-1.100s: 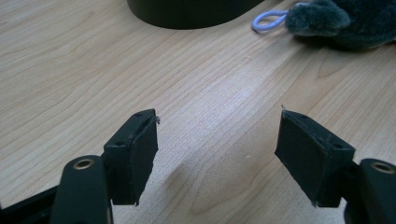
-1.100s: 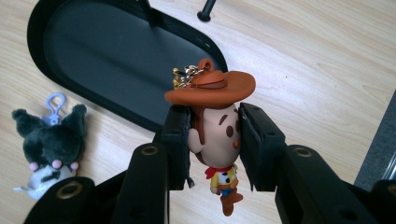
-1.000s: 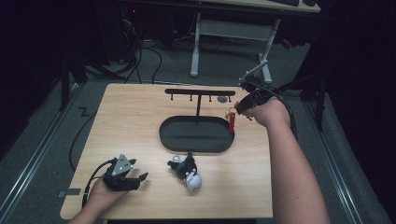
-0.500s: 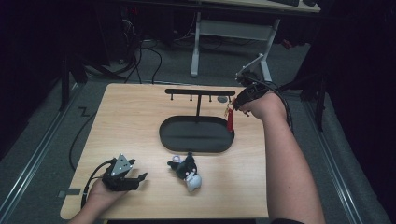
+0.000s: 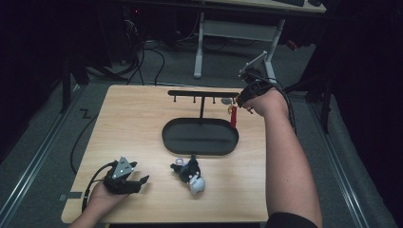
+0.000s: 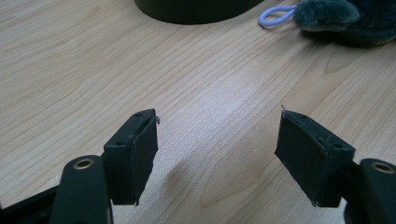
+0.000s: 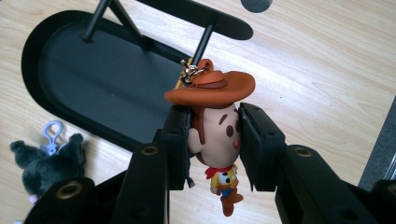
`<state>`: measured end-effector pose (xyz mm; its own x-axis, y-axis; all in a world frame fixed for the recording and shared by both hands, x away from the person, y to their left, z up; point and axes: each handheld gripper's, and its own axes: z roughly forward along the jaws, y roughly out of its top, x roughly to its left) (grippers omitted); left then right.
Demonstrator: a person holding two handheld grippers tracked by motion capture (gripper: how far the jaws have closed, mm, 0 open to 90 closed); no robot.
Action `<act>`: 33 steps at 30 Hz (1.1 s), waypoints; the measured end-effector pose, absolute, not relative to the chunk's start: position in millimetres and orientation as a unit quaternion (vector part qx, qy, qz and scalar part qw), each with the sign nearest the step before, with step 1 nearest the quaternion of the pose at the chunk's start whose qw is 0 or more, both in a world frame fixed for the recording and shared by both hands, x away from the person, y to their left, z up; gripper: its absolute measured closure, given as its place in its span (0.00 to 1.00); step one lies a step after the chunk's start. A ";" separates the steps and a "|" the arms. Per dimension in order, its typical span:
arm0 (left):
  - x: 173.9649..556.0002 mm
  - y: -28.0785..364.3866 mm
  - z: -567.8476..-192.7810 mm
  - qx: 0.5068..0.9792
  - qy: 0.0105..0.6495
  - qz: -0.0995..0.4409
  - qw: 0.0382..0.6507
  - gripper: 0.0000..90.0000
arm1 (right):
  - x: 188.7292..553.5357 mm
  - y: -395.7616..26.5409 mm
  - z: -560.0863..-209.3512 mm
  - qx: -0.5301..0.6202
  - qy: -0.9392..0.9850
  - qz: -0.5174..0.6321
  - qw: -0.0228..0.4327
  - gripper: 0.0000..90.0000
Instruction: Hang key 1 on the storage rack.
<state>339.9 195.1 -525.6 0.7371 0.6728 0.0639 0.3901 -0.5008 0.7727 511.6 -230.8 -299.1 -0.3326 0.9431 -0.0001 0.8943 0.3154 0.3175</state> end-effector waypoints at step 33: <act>340.2 194.0 -526.9 0.852 0.311 0.179 0.381 0.33 | 526.5 -242.4 -376.8 0.590 0.794 0.134 0.058 0.71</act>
<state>340.2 194.0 -526.9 0.7423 0.6665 0.0684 0.3931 -0.5159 0.7612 526.5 -242.4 -376.8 -0.2964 0.9527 0.0665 0.9218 0.2672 0.2807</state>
